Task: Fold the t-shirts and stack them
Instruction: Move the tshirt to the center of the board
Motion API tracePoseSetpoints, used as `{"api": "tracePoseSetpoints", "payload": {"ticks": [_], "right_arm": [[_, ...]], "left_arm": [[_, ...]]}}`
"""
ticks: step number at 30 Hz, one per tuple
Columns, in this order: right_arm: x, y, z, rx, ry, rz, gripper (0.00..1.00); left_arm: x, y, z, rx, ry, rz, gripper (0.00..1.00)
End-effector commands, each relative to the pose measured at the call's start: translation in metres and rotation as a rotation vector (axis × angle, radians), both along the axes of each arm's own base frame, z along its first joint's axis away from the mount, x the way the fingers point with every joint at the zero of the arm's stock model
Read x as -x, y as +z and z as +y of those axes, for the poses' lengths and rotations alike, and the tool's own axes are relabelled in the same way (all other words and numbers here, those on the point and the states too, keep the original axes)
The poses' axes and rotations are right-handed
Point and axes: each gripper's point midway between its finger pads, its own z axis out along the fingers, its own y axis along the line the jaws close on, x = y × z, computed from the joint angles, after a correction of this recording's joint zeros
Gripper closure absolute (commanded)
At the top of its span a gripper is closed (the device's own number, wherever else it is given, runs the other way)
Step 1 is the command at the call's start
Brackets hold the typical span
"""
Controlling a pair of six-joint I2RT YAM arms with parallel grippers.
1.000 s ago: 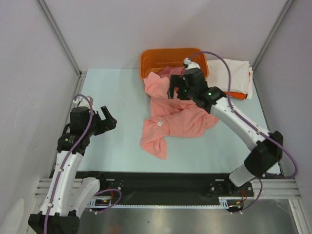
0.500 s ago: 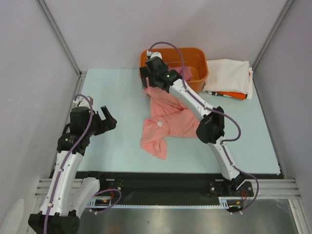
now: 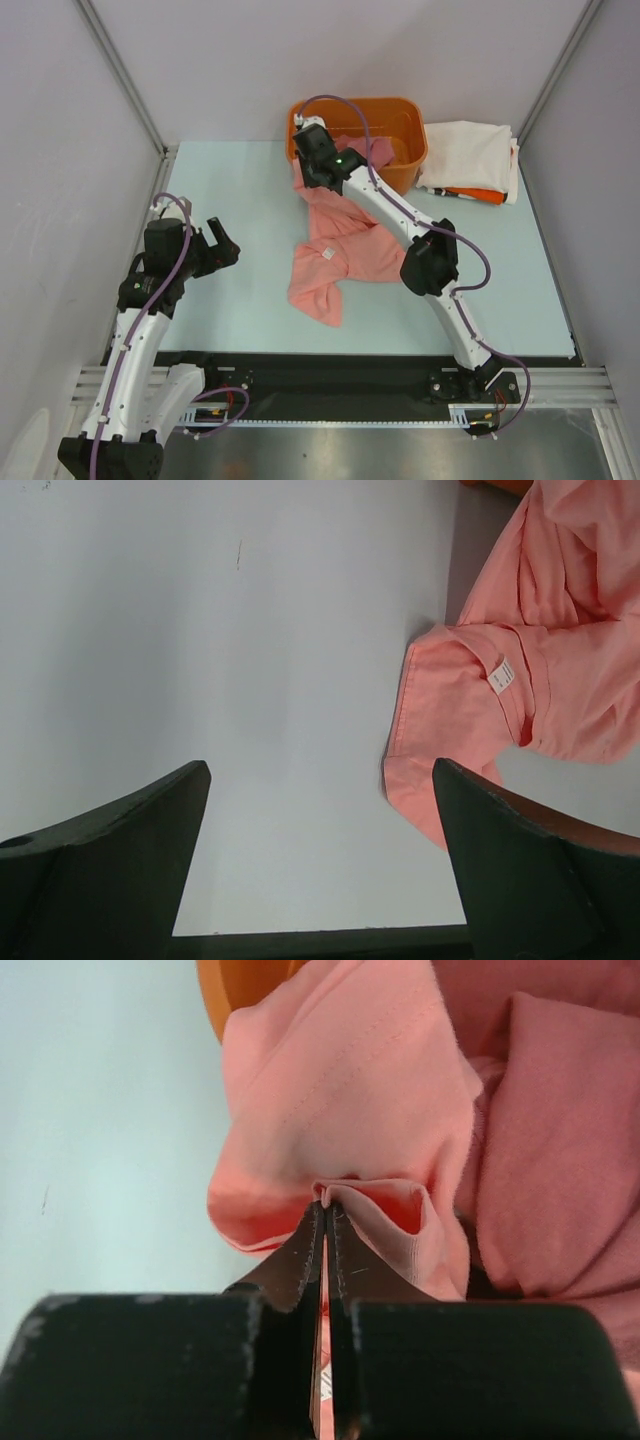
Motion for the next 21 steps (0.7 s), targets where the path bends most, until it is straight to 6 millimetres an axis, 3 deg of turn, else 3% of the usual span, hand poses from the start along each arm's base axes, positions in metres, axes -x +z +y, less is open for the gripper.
{"api": "tracePoseSetpoints", "payload": {"ticks": [1, 2, 3, 4, 5, 6, 7, 8, 9, 10, 11, 12, 13, 15, 16, 17, 21], "right_arm": [[0.015, 0.031, 0.021, -0.082, 0.086, -0.02, 1.0], [0.023, 0.038, 0.023, -0.092, 0.102, -0.02, 1.0], [0.041, 0.024, 0.03, -0.075, 0.129, 0.019, 1.0], [0.053, 0.023, 0.032, -0.081, 0.134, 0.032, 1.0], [0.071, 0.048, 0.03, -0.113, 0.147, 0.01, 1.0], [0.089, 0.019, 0.024, -0.072, 0.143, 0.057, 1.0], [0.111, 0.018, 0.026, -0.071, 0.137, 0.056, 1.0], [0.127, 0.043, 0.016, -0.107, 0.134, 0.023, 1.0], [0.135, 0.048, 0.009, -0.12, 0.11, -0.001, 1.0], [0.158, 0.009, -0.008, -0.062, 0.095, 0.064, 1.0], [0.167, 0.005, -0.016, -0.085, 0.066, 0.082, 1.0], [0.177, 0.019, -0.03, -0.131, 0.044, 0.062, 1.0], [0.19, -0.009, -0.049, -0.09, 0.02, 0.103, 1.0], [0.202, -0.007, -0.069, -0.124, -0.019, 0.096, 1.0], [0.206, -0.012, -0.077, -0.122, -0.03, 0.104, 1.0], [0.212, -0.029, -0.089, -0.093, -0.046, 0.134, 1.0], [0.222, -0.045, -0.124, -0.068, -0.143, 0.167, 1.0]], "left_arm": [[-0.001, 0.005, -0.002, 0.005, -0.007, -0.015, 0.0], [-0.001, 0.005, -0.002, 0.005, -0.007, -0.015, 0.0], [-0.001, 0.004, -0.001, 0.003, -0.004, -0.014, 0.0], [-0.001, 0.006, -0.001, 0.003, -0.002, -0.02, 0.0], [0.0, 0.005, -0.001, 0.003, -0.002, -0.018, 0.0], [0.0, 0.006, -0.001, 0.002, -0.001, -0.02, 0.0], [0.0, 0.005, -0.001, 0.003, -0.002, -0.02, 0.0], [0.0, 0.006, -0.001, 0.005, -0.001, -0.021, 0.0], [0.0, 0.006, -0.001, 0.005, -0.004, -0.023, 0.0], [0.0, 0.007, -0.001, 0.004, -0.002, -0.024, 0.0], [0.0, 0.007, -0.002, 0.006, -0.006, -0.024, 0.0], [0.0, 0.006, -0.002, 0.007, -0.007, -0.023, 0.0], [0.0, 0.007, -0.002, 0.009, -0.008, -0.024, 0.0], [0.0, 0.007, -0.003, 0.01, -0.009, -0.025, 0.0], [0.0, 0.006, -0.002, 0.009, -0.008, -0.022, 0.0], [0.0, 0.006, -0.002, 0.007, -0.007, -0.023, 0.0], [0.0, 0.006, -0.001, 0.003, 0.001, -0.023, 0.0]]}}
